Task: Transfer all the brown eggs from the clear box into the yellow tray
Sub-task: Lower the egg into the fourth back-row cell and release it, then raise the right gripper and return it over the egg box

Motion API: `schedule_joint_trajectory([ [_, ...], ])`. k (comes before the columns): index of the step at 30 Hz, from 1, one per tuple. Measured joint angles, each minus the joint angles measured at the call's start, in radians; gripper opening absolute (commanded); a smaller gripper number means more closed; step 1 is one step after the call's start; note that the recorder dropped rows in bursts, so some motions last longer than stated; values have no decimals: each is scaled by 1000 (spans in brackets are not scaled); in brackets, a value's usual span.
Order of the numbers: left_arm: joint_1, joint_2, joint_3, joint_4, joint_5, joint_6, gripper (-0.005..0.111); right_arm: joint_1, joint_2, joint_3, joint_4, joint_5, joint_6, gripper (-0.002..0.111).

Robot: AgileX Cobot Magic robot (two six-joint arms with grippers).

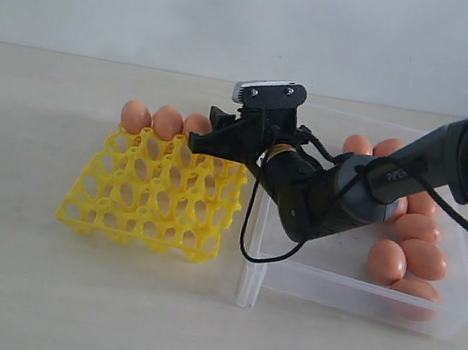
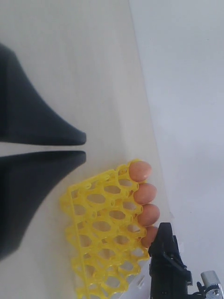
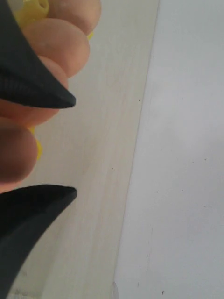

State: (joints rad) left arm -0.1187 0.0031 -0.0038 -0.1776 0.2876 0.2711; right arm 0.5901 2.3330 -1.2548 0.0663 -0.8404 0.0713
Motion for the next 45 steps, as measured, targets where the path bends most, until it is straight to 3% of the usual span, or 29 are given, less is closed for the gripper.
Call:
schedule_joint_trajectory([
  [7,0,0,0,0,0,0,4,0,-85,0,4,86,0,45],
  [9,0,0,0,0,0,0,4,0,-152,0,4,176,0,33],
  [11,0,0,0,0,0,0,4,0,-215,0,5,299,0,5],
  [12,0,0,0,0,0,0,4,0,-244,0,5,373,0,0],
  [16,0,0,0,0,0,0,4,0,-355,0,8,702,-55,0],
  [25,0,0,0,0,0,0,4,0,-496,0,-90,1199,-120,0],
  [37,0,0,0,0,0,0,4,0,-513,0,-323,1455,-71,0],
  [40,0,0,0,0,0,0,4,-61,-513,0,-430,1528,94,0],
  [45,0,0,0,0,0,0,4,-172,-513,0,-405,1546,72,0],
])
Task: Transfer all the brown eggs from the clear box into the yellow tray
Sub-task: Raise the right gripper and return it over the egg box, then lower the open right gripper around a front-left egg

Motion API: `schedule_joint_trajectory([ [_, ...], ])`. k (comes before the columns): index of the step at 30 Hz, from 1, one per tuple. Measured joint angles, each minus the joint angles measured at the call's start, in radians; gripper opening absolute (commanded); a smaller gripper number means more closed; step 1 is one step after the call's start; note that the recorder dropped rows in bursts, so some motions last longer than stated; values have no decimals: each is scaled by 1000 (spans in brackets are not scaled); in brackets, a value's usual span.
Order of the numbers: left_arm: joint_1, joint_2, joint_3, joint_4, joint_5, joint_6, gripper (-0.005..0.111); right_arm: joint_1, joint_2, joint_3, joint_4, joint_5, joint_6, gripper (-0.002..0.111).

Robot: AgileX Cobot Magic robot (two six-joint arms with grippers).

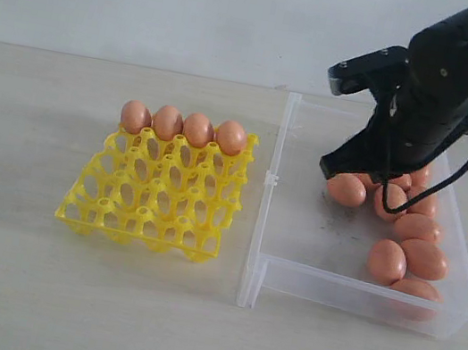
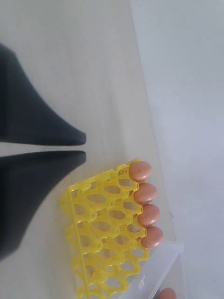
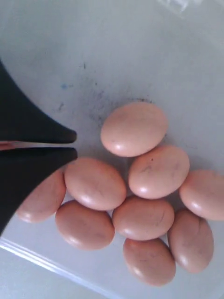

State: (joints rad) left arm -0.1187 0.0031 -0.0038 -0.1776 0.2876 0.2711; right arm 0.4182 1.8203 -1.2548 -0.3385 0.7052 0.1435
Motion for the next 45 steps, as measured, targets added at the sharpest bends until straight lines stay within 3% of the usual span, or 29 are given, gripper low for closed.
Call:
schedule_joint_trajectory([
  [9,0,0,0,0,0,0,4,-82,0,0,68,-113,-86,0],
  [16,0,0,0,0,0,0,4,-89,40,-10,207,-179,-386,0],
  [24,0,0,0,0,0,0,4,-92,127,-97,238,-142,-397,0],
  [45,0,0,0,0,0,0,4,-92,127,-101,261,-95,-390,0],
])
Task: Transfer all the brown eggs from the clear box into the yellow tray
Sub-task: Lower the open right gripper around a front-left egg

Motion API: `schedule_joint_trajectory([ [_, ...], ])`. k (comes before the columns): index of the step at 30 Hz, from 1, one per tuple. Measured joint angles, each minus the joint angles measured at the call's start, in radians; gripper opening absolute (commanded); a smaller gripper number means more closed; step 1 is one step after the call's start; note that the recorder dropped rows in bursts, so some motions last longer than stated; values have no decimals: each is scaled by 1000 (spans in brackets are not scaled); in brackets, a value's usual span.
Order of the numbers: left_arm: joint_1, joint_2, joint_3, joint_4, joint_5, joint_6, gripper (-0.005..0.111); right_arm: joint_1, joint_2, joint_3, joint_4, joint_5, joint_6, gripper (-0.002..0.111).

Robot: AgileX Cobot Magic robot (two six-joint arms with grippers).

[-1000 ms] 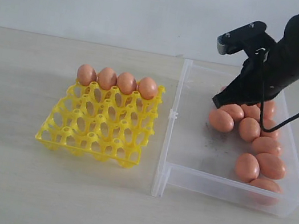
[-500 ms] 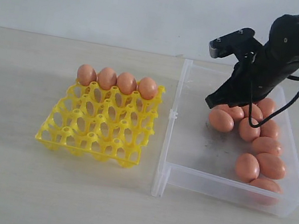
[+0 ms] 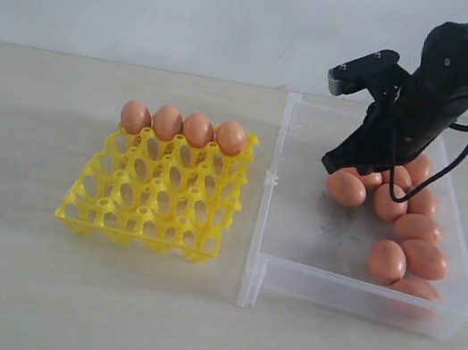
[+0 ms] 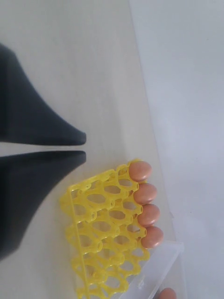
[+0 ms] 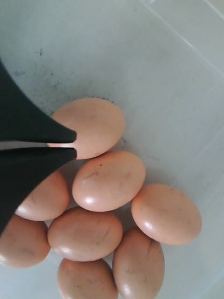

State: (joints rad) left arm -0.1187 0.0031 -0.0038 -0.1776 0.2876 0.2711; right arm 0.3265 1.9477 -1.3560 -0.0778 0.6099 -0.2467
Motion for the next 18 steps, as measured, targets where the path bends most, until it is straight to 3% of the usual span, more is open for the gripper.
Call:
schedule_joint_trajectory([
  [18,0,0,0,0,0,0,4,0,0,0,35,4,5,0],
])
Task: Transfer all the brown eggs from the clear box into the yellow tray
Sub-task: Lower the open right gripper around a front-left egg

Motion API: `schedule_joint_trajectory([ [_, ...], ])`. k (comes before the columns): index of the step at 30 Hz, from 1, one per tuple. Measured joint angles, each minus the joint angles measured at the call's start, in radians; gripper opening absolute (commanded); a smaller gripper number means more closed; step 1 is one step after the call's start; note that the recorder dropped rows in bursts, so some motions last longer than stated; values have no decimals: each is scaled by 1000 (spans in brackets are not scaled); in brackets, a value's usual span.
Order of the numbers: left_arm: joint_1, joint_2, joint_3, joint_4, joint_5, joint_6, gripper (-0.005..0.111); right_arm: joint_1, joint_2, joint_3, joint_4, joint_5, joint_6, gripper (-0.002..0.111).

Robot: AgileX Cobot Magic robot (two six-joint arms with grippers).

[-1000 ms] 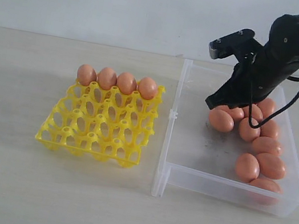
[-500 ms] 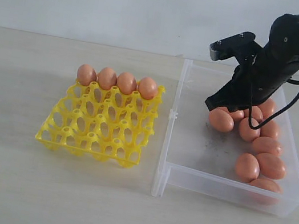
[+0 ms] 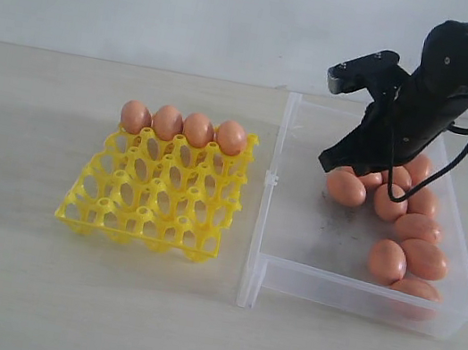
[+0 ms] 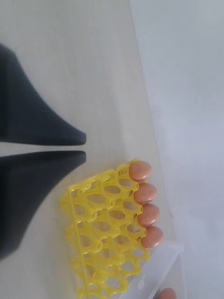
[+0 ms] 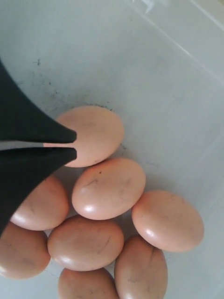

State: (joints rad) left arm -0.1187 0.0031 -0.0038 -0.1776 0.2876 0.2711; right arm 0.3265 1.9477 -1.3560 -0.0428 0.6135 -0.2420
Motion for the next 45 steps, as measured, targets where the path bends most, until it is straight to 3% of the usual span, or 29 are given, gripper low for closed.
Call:
schedule_joint_trajectory([
  [45,0,0,0,0,0,0,4,0,0,0,43,54,-58,0],
])
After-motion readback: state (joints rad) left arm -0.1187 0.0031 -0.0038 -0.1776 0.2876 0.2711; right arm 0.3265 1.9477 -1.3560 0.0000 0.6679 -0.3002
